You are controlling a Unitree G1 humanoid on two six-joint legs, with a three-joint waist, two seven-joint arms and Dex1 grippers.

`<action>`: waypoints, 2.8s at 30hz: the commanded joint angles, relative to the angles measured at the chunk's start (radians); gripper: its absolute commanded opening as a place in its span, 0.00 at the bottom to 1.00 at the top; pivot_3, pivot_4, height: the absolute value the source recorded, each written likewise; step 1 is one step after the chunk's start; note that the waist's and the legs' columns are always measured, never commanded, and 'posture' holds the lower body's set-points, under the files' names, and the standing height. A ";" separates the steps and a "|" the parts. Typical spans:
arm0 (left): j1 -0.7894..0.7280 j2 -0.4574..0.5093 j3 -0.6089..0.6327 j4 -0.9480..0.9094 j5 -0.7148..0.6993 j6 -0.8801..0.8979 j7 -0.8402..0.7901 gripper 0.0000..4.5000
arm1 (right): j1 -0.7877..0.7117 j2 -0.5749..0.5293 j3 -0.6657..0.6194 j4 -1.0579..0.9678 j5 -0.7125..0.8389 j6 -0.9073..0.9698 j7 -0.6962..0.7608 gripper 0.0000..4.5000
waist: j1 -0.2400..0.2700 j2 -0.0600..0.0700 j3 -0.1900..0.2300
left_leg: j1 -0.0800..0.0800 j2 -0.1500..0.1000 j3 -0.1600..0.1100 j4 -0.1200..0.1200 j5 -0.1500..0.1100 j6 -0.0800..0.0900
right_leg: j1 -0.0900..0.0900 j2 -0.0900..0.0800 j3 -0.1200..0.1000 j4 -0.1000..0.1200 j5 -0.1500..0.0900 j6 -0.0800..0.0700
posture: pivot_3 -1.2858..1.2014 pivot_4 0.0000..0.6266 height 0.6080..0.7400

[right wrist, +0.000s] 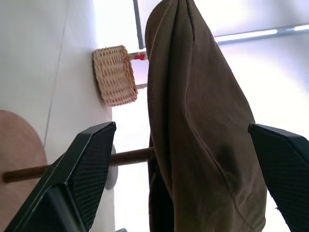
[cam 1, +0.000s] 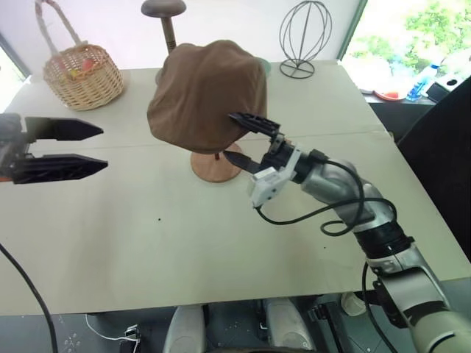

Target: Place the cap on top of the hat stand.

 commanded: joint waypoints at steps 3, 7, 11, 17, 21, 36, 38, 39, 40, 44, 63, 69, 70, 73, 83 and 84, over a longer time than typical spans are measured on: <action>-0.022 0.014 -0.002 0.002 0.018 -0.016 -0.001 0.99 | -0.057 0.030 0.012 0.001 -0.098 -0.012 -0.121 1.00 | -0.008 -0.001 0.000 | 0.000 0.000 0.000 0.000 0.000 0.000 | 0.000 0.000 0.000 0.000 0.000 0.000 | 0.52 0.24 1.00; -0.031 0.011 -0.007 0.009 0.027 -0.019 0.001 0.99 | -0.083 0.048 0.032 0.038 -0.131 -0.005 -0.158 1.00 | -0.014 -0.002 0.000 | 0.000 0.000 0.000 0.000 0.000 0.000 | 0.000 0.000 0.000 0.000 0.000 0.000 | 0.52 0.24 1.00; -0.043 0.007 -0.016 0.016 0.030 -0.017 0.007 1.00 | -0.104 0.066 0.050 0.063 -0.144 0.001 -0.178 0.80 | -0.017 -0.002 0.000 | 0.001 0.000 0.000 0.000 0.000 0.000 | 0.000 0.000 0.001 0.001 0.000 0.000 | 0.52 0.24 1.00; -0.057 0.003 -0.026 0.016 0.025 -0.015 0.012 1.00 | -0.124 0.077 0.057 0.076 -0.154 0.015 -0.203 0.12 | -0.015 -0.003 0.000 | 0.000 0.000 0.000 0.000 0.000 0.000 | 0.000 0.000 0.001 0.002 0.000 0.000 | 0.52 0.24 1.00; -0.064 0.000 -0.032 0.019 0.025 -0.016 0.012 1.00 | -0.133 0.062 0.048 0.077 -0.143 0.012 -0.212 0.12 | -0.015 -0.004 0.000 | 0.001 0.000 0.000 0.000 0.000 0.000 | 0.000 0.000 0.001 0.002 0.000 0.000 | 0.52 0.24 1.00; -0.044 -0.032 -0.017 0.011 0.048 -0.038 0.018 1.00 | -0.259 -0.011 -0.069 0.224 0.338 -0.260 -0.129 0.12 | -0.015 -0.004 0.000 | 0.001 0.000 0.000 0.000 0.000 0.000 | 0.000 0.000 0.001 0.002 0.000 0.001 | 0.52 0.24 1.00; -0.037 -0.033 -0.009 0.004 0.049 -0.037 0.021 1.00 | -0.264 -0.021 -0.071 0.275 0.338 -0.331 -0.130 0.12 | -0.015 -0.004 0.000 | 0.001 0.000 0.000 0.000 0.000 0.000 | 0.000 0.000 0.001 0.002 0.000 0.001 | 0.52 0.24 1.00; -0.034 -0.034 -0.005 0.000 0.048 -0.037 0.022 1.00 | -0.263 -0.023 -0.064 0.299 0.333 -0.366 -0.127 0.12 | -0.015 -0.004 0.000 | 0.001 0.000 0.000 0.000 0.000 0.000 | 0.000 0.000 0.001 0.002 0.000 0.001 | 0.52 0.24 1.00; -0.029 -0.034 0.001 -0.004 0.048 -0.036 0.021 1.00 | -0.262 -0.021 -0.056 0.317 0.329 -0.392 -0.123 0.12 | -0.015 -0.004 0.000 | 0.001 0.000 0.000 0.000 0.000 0.000 | 0.000 0.000 0.001 0.002 0.000 0.001 | 0.52 0.24 1.00; -0.030 -0.033 0.012 -0.008 0.040 -0.031 0.030 1.00 | -0.267 0.005 -0.035 0.389 0.313 -0.461 -0.112 0.12 | -0.017 -0.004 0.000 | 0.001 0.000 0.000 0.000 0.000 0.000 | 0.000 0.001 0.001 0.002 0.000 0.001 | 0.52 0.24 1.00; -0.090 -0.049 0.029 -0.002 -0.005 -0.004 0.100 1.00 | -0.188 -0.043 -0.019 0.356 0.403 -0.387 0.079 0.89 | -0.012 -0.004 0.000 | 0.003 0.000 0.000 0.000 0.000 0.000 | 0.000 0.001 0.002 0.006 0.000 0.001 | 0.52 0.24 1.00; -0.109 -0.036 0.019 0.022 0.013 -0.011 0.095 1.00 | 0.015 -0.304 -0.050 -0.012 0.720 -0.137 0.352 0.89 | 0.000 -0.004 0.000 | 0.003 0.000 0.000 0.002 0.000 0.000 | 0.001 0.000 0.002 0.007 0.000 0.001 | 0.52 0.24 1.00; -0.105 -0.035 0.022 0.022 0.016 -0.013 0.091 1.00 | 0.053 -0.360 -0.060 -0.078 0.797 -0.056 0.409 0.89 | 0.000 -0.004 0.000 | 0.003 0.000 0.000 0.002 0.000 0.000 | 0.001 0.000 0.002 0.007 0.000 0.001 | 0.52 0.24 1.00; -0.104 -0.038 0.028 0.025 0.021 -0.020 0.089 1.00 | 0.130 -0.497 -0.107 -0.224 0.990 0.174 0.557 0.89 | -0.005 -0.004 0.000 | 0.006 0.000 0.001 0.002 0.000 0.000 | 0.002 0.000 0.003 0.008 0.000 0.000 | 0.52 0.24 1.00; -0.112 -0.049 0.005 0.055 0.072 -0.091 0.088 1.00 | -0.143 -0.646 -0.273 -0.041 1.521 1.121 0.930 0.89 | -0.012 -0.004 0.001 | 0.014 0.000 0.001 0.005 0.000 0.000 | 0.004 0.007 0.012 0.010 0.002 -0.011 | 0.52 0.24 1.00; -0.112 -0.047 0.005 0.060 0.078 -0.097 0.085 1.00 | -0.176 -0.639 -0.276 -0.017 1.513 1.144 0.959 0.89 | -0.011 -0.004 0.001 | 0.013 0.000 0.001 0.005 0.000 0.000 | 0.003 0.007 0.012 0.009 0.002 -0.011 | 0.52 0.24 1.00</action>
